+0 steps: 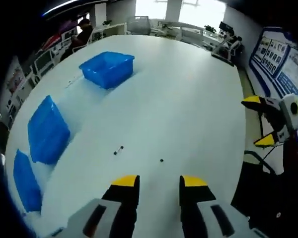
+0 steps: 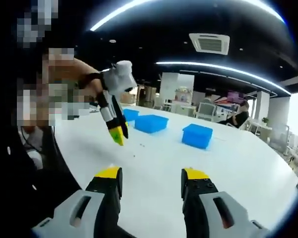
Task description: Pick up the resistors one by one and place each resistor into its matching bin, sorting the parts by color and model until every resistor is separated into the correct bin for its type
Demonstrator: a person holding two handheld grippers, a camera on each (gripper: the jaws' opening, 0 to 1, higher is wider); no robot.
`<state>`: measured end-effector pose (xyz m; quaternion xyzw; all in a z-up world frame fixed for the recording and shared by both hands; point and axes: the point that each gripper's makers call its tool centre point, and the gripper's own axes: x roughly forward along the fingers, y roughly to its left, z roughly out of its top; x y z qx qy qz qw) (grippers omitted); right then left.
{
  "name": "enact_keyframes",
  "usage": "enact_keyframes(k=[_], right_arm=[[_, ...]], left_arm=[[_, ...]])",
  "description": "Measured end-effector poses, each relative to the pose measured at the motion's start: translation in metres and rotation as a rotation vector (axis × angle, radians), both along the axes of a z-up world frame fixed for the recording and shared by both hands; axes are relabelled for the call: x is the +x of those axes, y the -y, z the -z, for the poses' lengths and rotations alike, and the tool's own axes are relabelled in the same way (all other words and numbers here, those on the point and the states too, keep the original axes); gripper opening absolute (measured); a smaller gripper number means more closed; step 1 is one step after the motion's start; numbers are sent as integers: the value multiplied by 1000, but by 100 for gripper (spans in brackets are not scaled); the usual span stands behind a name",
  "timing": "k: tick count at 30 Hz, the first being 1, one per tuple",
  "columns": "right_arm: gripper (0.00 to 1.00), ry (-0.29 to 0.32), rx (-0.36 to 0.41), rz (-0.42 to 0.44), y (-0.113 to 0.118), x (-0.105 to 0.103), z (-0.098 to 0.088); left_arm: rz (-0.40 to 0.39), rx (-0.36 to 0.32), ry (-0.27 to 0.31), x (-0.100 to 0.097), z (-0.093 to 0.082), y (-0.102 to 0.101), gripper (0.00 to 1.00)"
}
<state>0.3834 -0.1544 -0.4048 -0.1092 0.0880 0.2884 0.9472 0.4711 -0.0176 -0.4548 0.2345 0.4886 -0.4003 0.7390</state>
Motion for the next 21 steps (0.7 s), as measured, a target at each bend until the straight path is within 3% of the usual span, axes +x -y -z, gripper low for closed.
enact_keyframes(k=[5,21], right_arm=[[49,3,16,-3,1,1,0],[49,-8,30,12,12,2,5]], left_arm=[[-2,0,-36,-2,6,18,29],[4,92,-19,7,29,18,16]])
